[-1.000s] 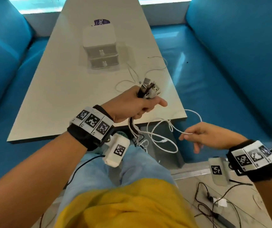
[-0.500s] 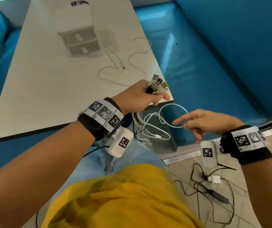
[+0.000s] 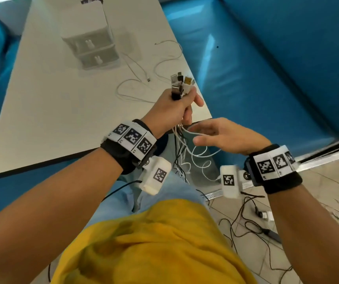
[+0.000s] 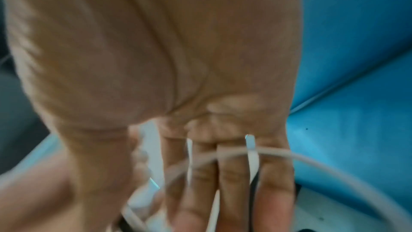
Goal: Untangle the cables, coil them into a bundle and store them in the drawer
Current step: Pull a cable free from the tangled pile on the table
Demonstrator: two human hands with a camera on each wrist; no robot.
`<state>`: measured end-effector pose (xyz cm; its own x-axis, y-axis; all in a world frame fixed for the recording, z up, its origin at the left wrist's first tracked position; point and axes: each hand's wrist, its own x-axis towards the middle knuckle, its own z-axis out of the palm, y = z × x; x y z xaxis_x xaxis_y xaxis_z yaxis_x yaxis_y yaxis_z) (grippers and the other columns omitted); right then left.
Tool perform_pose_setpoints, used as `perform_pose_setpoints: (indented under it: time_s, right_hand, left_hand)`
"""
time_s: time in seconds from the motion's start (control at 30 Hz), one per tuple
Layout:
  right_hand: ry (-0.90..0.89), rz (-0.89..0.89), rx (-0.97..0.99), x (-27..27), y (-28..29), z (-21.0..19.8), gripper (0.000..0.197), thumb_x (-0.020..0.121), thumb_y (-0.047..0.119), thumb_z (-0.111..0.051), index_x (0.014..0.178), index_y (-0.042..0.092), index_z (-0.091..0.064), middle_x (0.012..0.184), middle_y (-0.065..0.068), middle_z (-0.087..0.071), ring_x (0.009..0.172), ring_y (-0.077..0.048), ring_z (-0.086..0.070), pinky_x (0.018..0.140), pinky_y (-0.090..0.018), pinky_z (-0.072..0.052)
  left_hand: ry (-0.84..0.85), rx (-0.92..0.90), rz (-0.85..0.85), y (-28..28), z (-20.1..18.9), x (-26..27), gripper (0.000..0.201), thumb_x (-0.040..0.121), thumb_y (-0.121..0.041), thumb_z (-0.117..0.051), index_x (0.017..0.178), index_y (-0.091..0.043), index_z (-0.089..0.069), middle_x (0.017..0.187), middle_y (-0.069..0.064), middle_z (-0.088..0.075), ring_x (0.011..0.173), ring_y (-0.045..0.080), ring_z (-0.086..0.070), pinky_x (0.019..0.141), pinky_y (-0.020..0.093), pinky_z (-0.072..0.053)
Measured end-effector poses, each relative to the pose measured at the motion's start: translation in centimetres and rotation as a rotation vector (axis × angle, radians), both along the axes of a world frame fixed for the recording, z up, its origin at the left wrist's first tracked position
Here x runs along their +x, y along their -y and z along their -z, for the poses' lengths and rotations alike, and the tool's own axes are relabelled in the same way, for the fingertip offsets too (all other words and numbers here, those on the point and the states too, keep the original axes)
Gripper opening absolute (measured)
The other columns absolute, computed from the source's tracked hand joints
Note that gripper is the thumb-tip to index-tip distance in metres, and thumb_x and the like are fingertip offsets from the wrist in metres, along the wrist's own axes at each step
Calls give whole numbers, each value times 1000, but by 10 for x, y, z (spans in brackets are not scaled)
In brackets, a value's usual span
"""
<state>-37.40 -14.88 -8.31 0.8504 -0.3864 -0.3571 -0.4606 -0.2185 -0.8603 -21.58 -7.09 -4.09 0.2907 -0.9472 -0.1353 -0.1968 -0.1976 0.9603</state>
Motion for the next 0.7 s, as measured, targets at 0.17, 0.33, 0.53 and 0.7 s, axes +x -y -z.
perform_pose_setpoints:
  time_s: [0.17, 0.33, 0.53, 0.7]
  right_hand:
    - [-266, 244, -73, -14, 12, 79, 34, 90, 35, -64, 69, 8, -60, 63, -3, -52, 59, -15, -46, 63, -31, -41]
    - [-386, 329, -83, -10, 1, 135, 23, 82, 31, -74, 70, 17, -62, 72, 0, -61, 71, -17, -57, 71, -31, -48]
    - [-300, 207, -41, -9, 17, 80, 83, 73, 11, -82, 144, 20, -39, 131, -4, -54, 121, -22, -53, 100, -33, -43]
    - [252, 502, -92, 6, 19, 6, 29, 96, 21, -56, 125, 20, -58, 115, 3, -65, 106, -10, -60, 93, -23, -47]
  left_hand:
    - [-223, -13, -61, -2, -5, 0, 38, 103, -36, -34, 82, -13, -55, 50, -5, -25, 46, 14, -27, 57, 34, -47]
    - [-130, 39, -84, 1, 1, -6, 32, 101, -33, -42, 82, -13, -59, 50, -6, -26, 41, 9, -25, 47, 25, -32]
    - [-139, 109, -85, -2, 11, -10, 41, 99, -30, -48, 61, -21, -35, 48, -8, -27, 41, 10, -24, 49, 27, -28]
    - [-130, 139, -22, -4, 20, -21, 36, 99, -31, -49, 64, -23, -42, 45, -13, -31, 42, 8, -29, 53, 27, -30]
